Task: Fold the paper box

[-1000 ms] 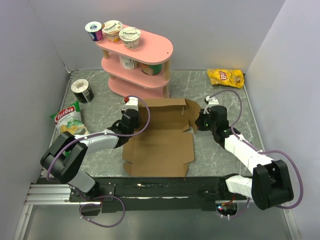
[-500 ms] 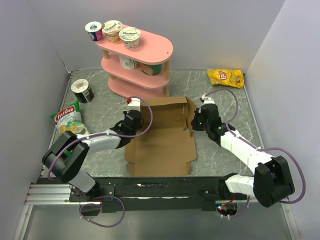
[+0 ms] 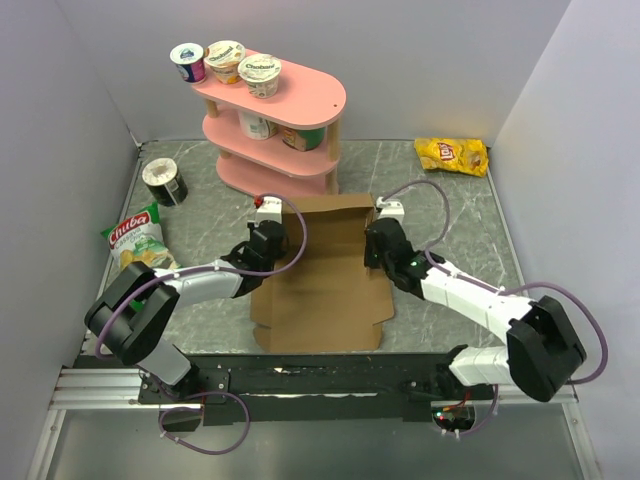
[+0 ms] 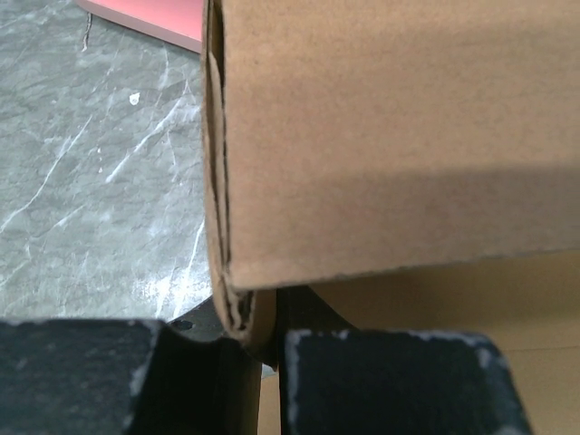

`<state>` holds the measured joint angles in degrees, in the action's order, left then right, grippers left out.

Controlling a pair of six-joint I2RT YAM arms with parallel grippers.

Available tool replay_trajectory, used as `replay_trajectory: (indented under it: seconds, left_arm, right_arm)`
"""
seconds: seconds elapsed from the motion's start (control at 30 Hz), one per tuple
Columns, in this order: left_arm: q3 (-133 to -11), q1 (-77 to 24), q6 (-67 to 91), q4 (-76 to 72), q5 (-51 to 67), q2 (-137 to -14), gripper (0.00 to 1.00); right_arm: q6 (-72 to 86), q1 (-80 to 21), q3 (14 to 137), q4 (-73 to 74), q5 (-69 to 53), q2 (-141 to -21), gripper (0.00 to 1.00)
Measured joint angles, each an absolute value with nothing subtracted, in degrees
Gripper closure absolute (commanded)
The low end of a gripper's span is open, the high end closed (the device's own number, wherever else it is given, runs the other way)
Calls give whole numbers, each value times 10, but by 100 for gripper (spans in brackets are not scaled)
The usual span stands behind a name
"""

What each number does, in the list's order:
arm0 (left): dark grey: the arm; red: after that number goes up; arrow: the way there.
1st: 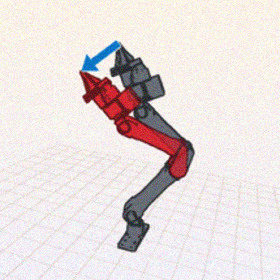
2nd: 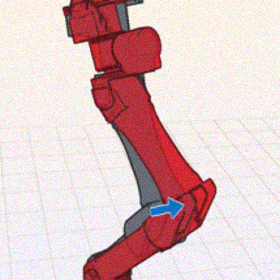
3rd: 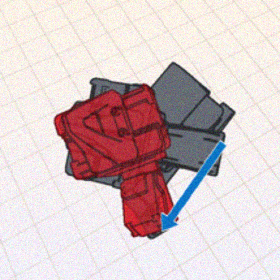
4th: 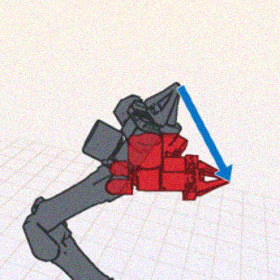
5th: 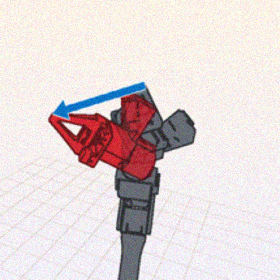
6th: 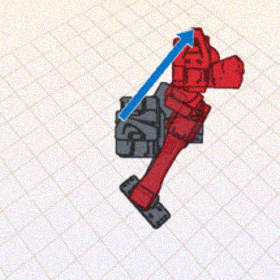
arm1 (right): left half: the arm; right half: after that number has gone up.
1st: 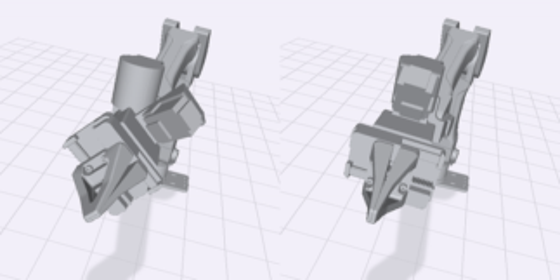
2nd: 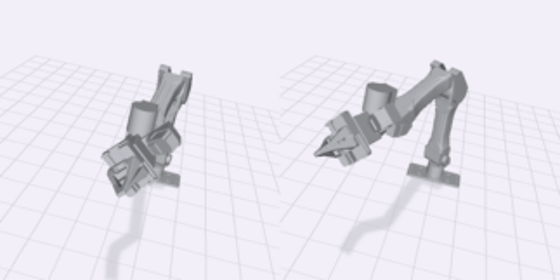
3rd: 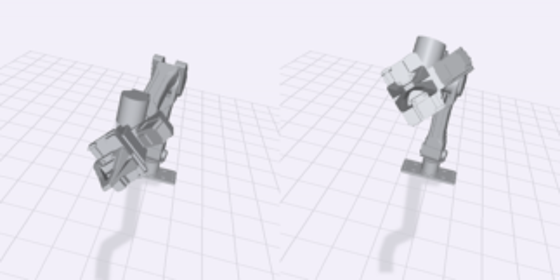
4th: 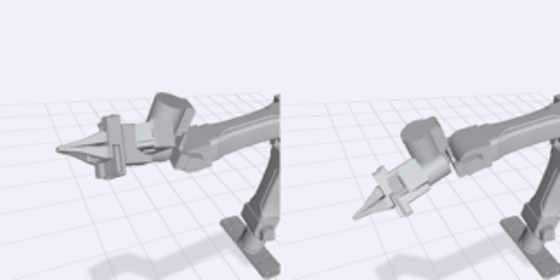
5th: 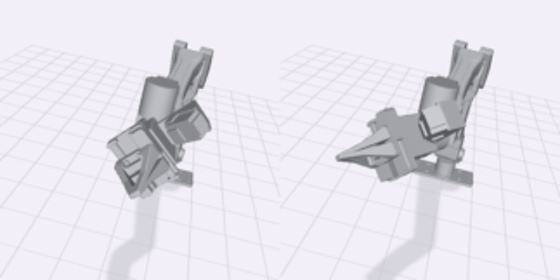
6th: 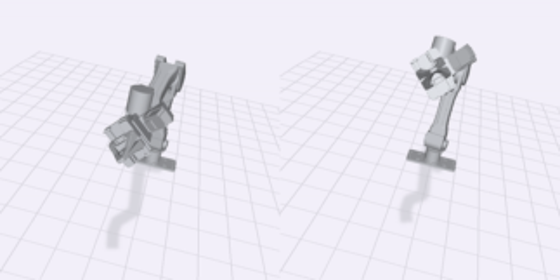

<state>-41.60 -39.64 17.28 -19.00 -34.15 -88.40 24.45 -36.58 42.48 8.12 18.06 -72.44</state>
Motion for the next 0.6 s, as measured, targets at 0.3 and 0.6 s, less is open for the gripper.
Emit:
replay_trajectory:
  seconds: [0.3, 0.6]
  left_arm:
    - [-416, -403, 173, -189, -353, -885, 87]
    - [-418, -414, 172, -190, -349, -888, 87]
  right_arm:
    - [291, -410, 514, 134, 295, -820, 61]
    - [312, -432, 529, 162, 282, -810, 10]
